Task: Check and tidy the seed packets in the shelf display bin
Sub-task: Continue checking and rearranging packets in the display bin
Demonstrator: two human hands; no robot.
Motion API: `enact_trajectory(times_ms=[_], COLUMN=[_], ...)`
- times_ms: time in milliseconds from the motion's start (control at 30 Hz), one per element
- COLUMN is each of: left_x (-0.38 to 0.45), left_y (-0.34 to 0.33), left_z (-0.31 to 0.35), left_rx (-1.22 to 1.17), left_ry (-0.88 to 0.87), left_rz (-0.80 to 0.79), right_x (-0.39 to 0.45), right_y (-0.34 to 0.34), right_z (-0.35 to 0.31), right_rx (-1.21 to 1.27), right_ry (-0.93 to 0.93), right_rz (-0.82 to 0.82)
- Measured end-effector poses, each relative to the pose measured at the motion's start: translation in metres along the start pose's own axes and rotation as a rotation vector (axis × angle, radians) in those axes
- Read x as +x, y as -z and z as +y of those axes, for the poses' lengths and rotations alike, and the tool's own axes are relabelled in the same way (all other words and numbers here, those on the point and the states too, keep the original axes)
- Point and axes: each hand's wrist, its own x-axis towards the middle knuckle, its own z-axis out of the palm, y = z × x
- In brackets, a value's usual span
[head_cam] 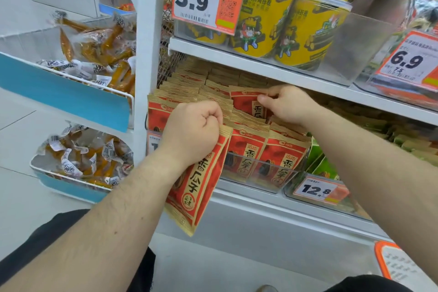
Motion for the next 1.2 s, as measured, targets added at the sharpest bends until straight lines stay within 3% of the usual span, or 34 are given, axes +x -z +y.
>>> enact_trajectory(times_ms=[67, 167, 433, 500, 667, 833, 1033, 1200], left_x=[-0.002, -0.004, -0.004, -0.003, -0.003, -0.003, -0.004, -0.002], left_y=[-0.002, -0.006, -0.011, -0.011, -0.01, -0.012, -0.017, -0.014], left_z=[-0.002, -0.004, -0.008, -0.009, -0.009, -0.007, -0.006, -0.009], left_rx=[-0.002, 0.012, 0.044, 0.039, 0.021, 0.005, -0.004, 0.019], left_ry=[0.001, 0.017, 0.065, 0.069, 0.078, 0.104, 0.131, 0.16], left_rz=[-0.032, -0.065, -0.1, -0.103, -0.102, -0.086, -0.079, -0.059], right_x=[0.014, 0.031, 0.04, 0.044, 0.048, 0.05, 0.066, 0.08], right_y=[0.006, 0.005, -0.012, -0.012, -0.014, -0.022, -0.03, -0.04], right_z=[-0.001, -0.001, -0.02, -0.017, -0.003, -0.001, -0.01, -0.007], right_rx=[-0.168, -0.227, -0.406, -0.425, -0.21, -0.25, -0.473, -0.703], right_ry=[-0.086, -0.119, 0.131, 0.125, -0.002, 0.004, 0.077, 0.095], right_rz=[-0.092, -0.181, -0.176, -0.165, -0.052, 0.03, -0.099, 0.051])
